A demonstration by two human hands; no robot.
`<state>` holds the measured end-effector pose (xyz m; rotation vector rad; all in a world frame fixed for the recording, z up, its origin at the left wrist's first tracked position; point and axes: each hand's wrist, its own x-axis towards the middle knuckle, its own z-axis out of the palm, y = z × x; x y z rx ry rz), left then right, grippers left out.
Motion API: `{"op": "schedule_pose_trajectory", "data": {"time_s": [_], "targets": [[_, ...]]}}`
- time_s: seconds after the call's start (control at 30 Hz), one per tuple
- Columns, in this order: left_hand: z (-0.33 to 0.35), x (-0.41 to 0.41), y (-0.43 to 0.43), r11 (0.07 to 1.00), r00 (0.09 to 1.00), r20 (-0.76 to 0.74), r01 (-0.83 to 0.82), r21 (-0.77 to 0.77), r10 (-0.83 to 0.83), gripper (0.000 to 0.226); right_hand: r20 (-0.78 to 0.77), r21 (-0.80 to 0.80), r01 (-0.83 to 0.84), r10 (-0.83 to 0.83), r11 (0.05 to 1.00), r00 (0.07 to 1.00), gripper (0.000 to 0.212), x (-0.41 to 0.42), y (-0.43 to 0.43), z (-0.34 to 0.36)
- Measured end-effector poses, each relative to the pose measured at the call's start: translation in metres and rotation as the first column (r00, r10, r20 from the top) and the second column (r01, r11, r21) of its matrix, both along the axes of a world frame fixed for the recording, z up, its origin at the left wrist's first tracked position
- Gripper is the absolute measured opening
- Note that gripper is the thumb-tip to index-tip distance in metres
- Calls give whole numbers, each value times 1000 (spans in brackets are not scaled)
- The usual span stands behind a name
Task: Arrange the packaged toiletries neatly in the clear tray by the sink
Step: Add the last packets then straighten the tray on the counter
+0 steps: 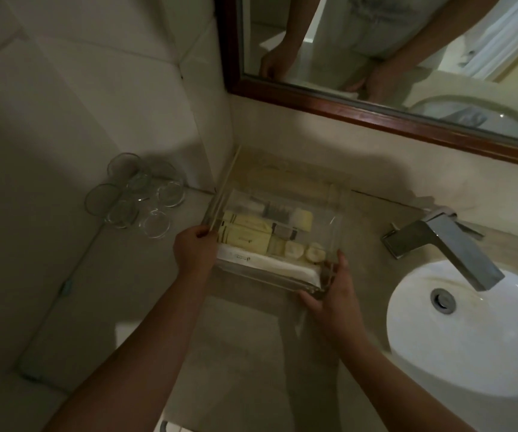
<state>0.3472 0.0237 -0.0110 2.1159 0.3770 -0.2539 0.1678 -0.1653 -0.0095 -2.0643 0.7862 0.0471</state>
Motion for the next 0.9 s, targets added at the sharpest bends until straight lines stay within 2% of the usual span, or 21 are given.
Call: {"op": "schedule_pose_trajectory", "data": {"time_s": [0.13, 0.3, 0.47, 0.63, 0.9], "targets": [[2, -1, -2, 990, 999, -13, -48, -131, 46, 33, 7, -17, 115, -115, 993, 993, 113, 11, -3, -3], [3, -9, -8, 974, 999, 24, 33, -225, -28, 51, -14, -144, 124, -127, 982, 992, 112, 24, -9, -3], [-9, -4, -12, 968, 993, 51, 112, -224, -103, 51, -35, -134, 85, -91, 987, 995, 112, 29, -18, -7], [-28, 3, -17, 977, 996, 47, 82, -197, -74, 73, -54, -109, 113, -119, 988, 991, 111, 42, -25, -11], [-39, 7, -24, 973, 997, 58, 55, -225, -43, 82, -58, -78, 108, -113, 991, 992, 104, 46, -33, -16]]}}
